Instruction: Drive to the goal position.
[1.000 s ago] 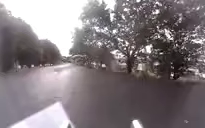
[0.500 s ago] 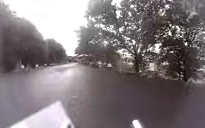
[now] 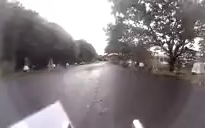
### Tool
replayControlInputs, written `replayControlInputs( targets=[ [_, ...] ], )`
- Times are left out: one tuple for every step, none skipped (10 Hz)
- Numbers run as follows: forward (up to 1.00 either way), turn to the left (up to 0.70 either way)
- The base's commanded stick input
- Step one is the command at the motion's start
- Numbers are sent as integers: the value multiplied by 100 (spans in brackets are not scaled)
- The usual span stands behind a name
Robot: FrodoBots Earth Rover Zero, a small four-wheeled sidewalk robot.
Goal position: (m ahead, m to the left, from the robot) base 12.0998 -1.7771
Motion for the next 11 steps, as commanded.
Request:
replayControlInputs(
  targets=[
    [100, 0],
    [100, 0],
    [100, 0],
    [100, 0],
    [100, 0],
    [100, 0],
    [100, 0],
    [100, -20],
    [100, -40],
    [100, -40],
    [100, -40]
  ],
)
